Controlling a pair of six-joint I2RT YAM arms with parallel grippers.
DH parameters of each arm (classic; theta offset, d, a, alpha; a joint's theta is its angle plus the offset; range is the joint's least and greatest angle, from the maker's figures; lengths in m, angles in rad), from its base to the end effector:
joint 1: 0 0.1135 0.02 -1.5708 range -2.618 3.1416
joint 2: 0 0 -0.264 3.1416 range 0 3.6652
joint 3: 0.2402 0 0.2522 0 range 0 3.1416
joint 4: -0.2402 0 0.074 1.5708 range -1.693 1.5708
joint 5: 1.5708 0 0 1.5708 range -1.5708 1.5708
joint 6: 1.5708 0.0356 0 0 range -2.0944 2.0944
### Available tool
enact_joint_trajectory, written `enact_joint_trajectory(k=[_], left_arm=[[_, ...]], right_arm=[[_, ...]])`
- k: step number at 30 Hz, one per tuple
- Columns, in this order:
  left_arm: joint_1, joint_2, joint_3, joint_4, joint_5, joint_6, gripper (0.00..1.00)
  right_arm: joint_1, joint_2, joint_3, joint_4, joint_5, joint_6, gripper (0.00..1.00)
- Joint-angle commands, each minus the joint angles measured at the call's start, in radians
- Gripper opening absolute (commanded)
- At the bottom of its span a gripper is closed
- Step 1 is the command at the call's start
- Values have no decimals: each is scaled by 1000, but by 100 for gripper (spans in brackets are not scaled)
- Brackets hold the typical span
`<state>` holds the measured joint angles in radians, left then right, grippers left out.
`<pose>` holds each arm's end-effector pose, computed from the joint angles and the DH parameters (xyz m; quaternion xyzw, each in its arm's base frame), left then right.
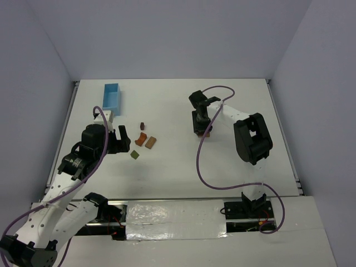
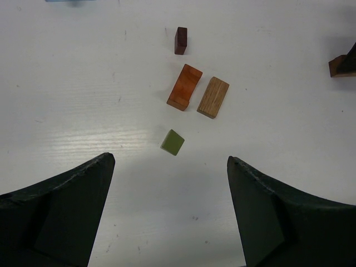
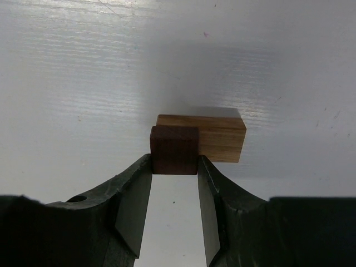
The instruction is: Build the wood block tower
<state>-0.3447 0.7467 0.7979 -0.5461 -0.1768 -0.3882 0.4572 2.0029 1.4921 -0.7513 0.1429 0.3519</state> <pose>0.1563 -0.0494 0.3135 -0.0638 0.8542 -0.1121 0.5037 0.3672 0.1750 0.1817 -0.0409 0.9848 -0.0045 0.1687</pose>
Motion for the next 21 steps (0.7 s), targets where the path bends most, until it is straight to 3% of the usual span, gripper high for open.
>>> enact_joint_trajectory(k=[1,13,21], left_arm=[[3,-3,9,41,13,28,95],[3,0,7,43,16,28,95],[3,3,9,41,13,28,95]], right_arm=[[-6,2,3,13,14,13,45],[-8,5,-3,15,6,15,46],[-3,-82,-1,6,-12,25,77]])
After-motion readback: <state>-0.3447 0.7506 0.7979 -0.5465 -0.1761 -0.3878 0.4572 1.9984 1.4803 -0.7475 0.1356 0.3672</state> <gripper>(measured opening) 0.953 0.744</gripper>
